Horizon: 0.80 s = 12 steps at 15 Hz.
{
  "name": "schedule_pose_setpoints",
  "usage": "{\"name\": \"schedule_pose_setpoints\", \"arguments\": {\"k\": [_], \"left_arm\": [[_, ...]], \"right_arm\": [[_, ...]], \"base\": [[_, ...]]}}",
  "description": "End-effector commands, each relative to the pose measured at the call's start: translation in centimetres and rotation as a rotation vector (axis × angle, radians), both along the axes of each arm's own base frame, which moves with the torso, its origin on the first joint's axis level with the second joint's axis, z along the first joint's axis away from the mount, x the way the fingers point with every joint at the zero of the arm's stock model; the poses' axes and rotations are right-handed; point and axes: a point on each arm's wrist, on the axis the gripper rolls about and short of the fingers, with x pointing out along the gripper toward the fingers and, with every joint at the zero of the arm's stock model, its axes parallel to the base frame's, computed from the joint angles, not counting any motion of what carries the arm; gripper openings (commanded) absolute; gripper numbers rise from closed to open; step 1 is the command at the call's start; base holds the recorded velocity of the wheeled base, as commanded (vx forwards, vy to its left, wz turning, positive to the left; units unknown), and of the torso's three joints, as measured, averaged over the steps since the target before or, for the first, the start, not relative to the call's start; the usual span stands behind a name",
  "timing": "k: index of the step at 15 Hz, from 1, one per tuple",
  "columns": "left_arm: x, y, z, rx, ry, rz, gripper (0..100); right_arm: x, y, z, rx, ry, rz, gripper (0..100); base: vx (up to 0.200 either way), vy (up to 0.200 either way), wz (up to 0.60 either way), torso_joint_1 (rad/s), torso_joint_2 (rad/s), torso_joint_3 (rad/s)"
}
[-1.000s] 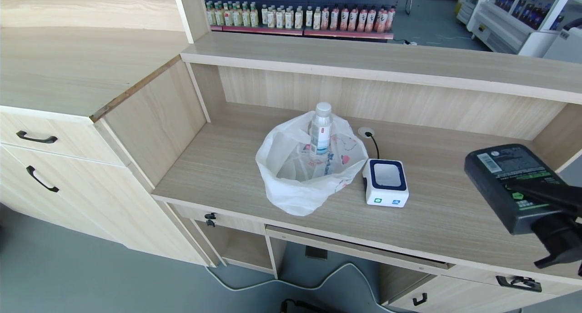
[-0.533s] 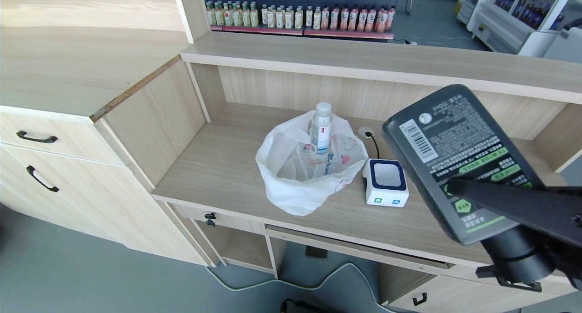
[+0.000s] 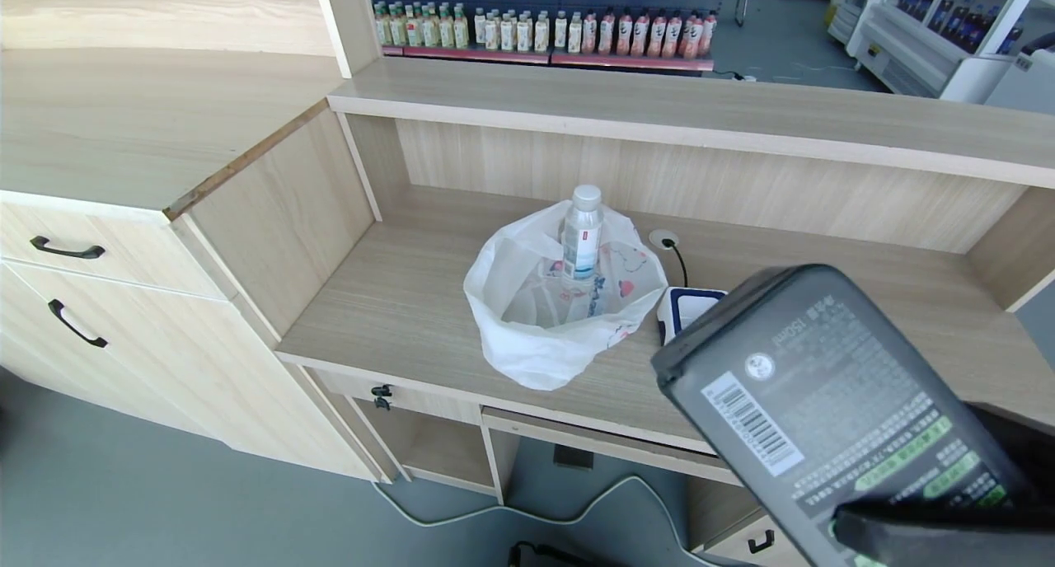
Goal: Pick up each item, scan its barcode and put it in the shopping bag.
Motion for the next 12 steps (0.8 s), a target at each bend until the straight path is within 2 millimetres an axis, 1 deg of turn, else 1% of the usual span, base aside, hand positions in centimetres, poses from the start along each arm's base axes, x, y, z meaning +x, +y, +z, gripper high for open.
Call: {"name": "schedule_pose_setpoints", "arguments": {"k": [1,2,3,4,6,12], "left_arm": [[0.0,0.0,0.0,0.000,0.000,0.000,100],[0.0,0.0,0.0,0.000,-0.001,0.000,100],[0.0,0.0,0.0,0.000,-0.001,0.000,100],[0.0,0.0,0.0,0.000,-0.001,0.000,100],[0.0,0.0,0.0,0.000,-0.001,0.000,100],[0.0,0.0,0.0,0.000,-0.001,0.000,100]], "right_arm": [[-0.8,-1.1,0.5,0.014,-0.035,-0.002,0],[-1.0,-1.6,0.8,0.027,-0.048,-0.010,0],[-1.0,-1.6,0.8,0.027,-0.048,-0.010,0],[-1.2,-2.2,1.3,0.048,-0.066,-0.004,0],[-1.5,-2.6,2.1,0.080,-0.092,-0.007,0],[-1.6,-2.8,2.2,0.085,-0.078,-0.001,0]], "base": [[0.000,0.000,0.00,0.000,0.00,0.000],[0.000,0.000,0.00,0.000,0.00,0.000],[0.000,0.000,0.00,0.000,0.00,0.000],[0.000,0.000,0.00,0.000,0.00,0.000],[0.000,0.000,0.00,0.000,0.00,0.000],[0.000,0.000,0.00,0.000,0.00,0.000]]}}
